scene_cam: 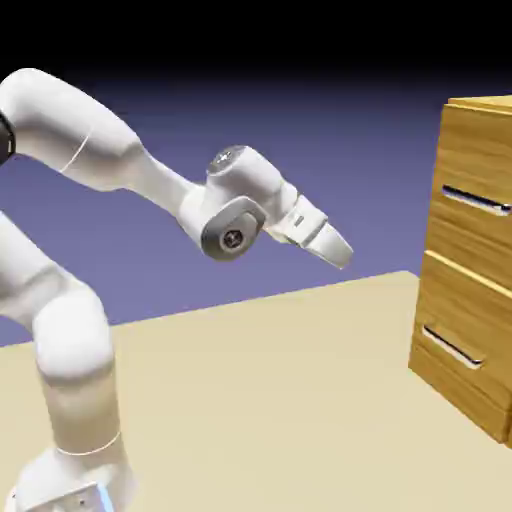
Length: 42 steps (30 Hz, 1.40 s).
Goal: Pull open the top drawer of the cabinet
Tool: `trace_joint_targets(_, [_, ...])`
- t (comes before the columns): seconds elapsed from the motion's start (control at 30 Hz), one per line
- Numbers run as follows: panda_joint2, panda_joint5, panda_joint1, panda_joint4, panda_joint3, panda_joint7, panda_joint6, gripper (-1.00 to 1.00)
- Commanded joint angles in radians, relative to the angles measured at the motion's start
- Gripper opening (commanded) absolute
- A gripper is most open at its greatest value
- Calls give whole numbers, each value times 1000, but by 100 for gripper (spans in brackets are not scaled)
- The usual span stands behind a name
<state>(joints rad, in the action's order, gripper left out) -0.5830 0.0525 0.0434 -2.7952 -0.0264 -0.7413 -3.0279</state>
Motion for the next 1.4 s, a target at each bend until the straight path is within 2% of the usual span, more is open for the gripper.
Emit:
trace_joint_targets(0.0, [-11, 44, 26, 12, -22, 0, 8, 0])
trace_joint_targets(1.37, [-453, 1827, 1093, 516, -921, -11, 317, 0])
